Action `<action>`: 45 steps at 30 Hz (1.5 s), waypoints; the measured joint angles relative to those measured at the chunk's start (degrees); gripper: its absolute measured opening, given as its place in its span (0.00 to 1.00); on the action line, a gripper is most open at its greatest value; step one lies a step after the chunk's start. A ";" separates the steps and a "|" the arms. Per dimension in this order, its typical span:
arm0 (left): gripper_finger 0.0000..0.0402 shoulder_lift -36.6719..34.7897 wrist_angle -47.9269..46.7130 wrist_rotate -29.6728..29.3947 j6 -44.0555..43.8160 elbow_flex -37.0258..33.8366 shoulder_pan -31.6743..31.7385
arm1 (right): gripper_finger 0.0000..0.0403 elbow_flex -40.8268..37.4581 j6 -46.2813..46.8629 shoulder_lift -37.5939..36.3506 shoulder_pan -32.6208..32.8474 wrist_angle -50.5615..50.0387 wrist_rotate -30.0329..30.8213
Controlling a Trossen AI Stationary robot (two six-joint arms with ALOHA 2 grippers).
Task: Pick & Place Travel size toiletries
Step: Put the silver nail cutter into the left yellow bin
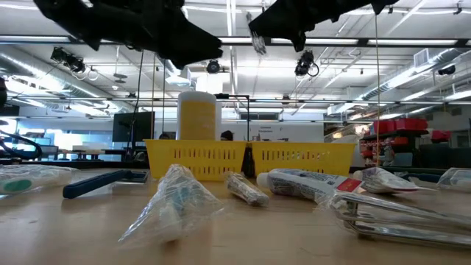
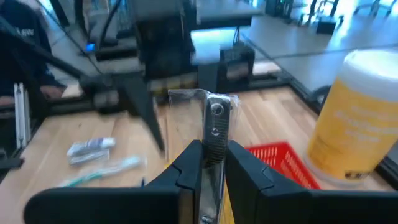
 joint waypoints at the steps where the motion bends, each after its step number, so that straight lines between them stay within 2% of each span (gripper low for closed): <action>1: 0.53 1.30 0.31 0.10 -0.04 0.90 0.00 | 0.14 0.00 -0.05 0.44 -0.07 0.79 0.02; 8: 0.54 7.55 0.20 -0.92 0.60 7.36 0.00 | 0.14 0.00 -1.97 4.49 -0.64 3.87 0.06; 15: 0.51 7.53 0.85 -1.82 0.76 8.20 0.02 | 0.14 0.00 -2.16 5.26 -0.93 7.25 -0.17; 21: 0.40 7.46 1.05 -2.56 -0.25 8.27 0.02 | 0.14 0.00 -2.49 5.33 -0.91 9.65 -3.16; 28: 0.21 7.46 1.60 -0.57 -0.12 8.27 0.04 | 0.14 0.00 -3.46 5.54 -1.11 9.95 -3.31; 31: 0.17 7.46 1.53 -0.66 -1.57 8.27 0.12 | 0.14 0.00 -4.58 5.54 -1.13 9.73 -3.43; 37: 0.20 7.46 -2.46 -0.97 -2.41 8.27 0.20 | 0.25 0.00 -4.46 5.52 -1.16 5.17 -3.04; 45: 0.17 7.46 -18.62 -0.79 -9.34 8.25 0.17 | 0.41 0.00 2.47 5.52 -1.20 -10.77 0.52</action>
